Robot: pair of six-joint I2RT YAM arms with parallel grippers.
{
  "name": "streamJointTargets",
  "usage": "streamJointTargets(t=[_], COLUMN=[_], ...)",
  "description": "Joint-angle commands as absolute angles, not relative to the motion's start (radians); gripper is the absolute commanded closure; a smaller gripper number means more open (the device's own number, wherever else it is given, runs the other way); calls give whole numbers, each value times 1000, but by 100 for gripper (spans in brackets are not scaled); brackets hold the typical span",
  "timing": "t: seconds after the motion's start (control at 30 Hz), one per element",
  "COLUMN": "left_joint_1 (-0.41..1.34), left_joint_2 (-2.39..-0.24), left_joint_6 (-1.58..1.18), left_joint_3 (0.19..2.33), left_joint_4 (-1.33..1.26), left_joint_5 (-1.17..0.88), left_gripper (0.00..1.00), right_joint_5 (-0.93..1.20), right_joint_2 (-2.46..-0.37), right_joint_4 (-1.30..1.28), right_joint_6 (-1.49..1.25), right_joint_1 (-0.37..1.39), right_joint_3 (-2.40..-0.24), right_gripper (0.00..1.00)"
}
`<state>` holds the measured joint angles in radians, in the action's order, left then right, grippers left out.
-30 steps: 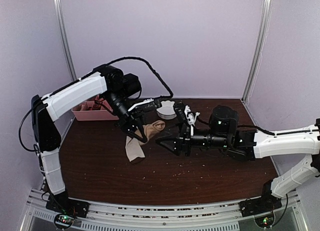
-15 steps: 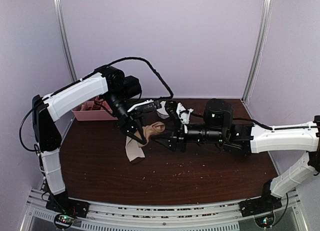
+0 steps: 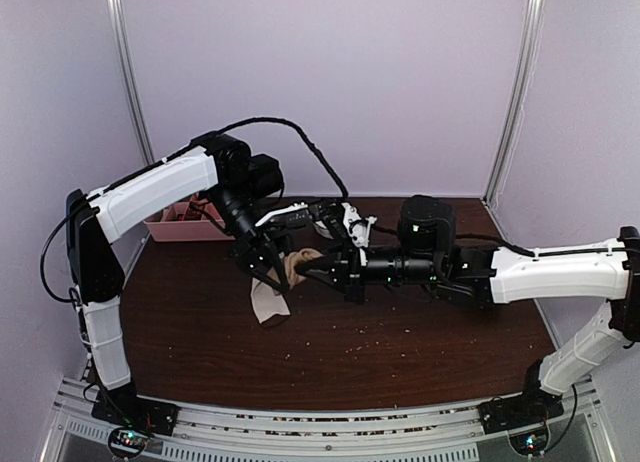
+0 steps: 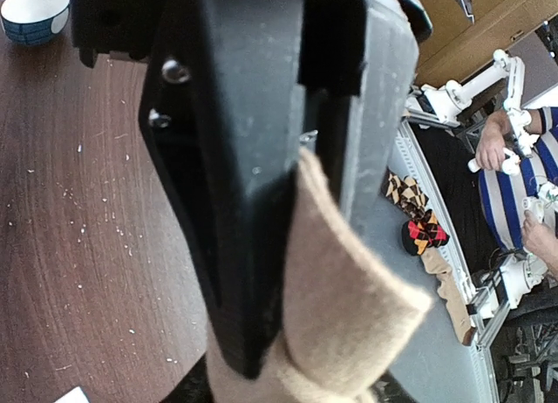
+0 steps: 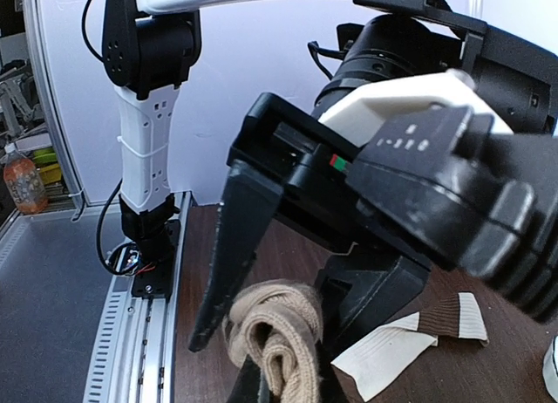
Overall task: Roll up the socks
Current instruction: Roll the sock.
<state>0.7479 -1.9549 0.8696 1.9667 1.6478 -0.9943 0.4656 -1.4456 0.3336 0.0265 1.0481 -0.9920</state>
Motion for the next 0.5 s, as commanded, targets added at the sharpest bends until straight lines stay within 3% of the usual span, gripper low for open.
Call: streamJointTargets(t=[0.0, 0.47], left_joint_1=[752, 647], left_joint_2=[-1953, -1858], left_joint_6=[872, 713], left_joint_3=[1988, 2023], left_joint_4=[1654, 1529], left_joint_5=[-1005, -1063], left_gripper=[54, 52], right_joint_5=[332, 154], right_joint_2=[-1423, -1429], right_joint_4=[413, 762], right_joint_6=[12, -100], right_joint_1=[1045, 1042], right_joint_3=[-943, -779], right_gripper=[100, 100])
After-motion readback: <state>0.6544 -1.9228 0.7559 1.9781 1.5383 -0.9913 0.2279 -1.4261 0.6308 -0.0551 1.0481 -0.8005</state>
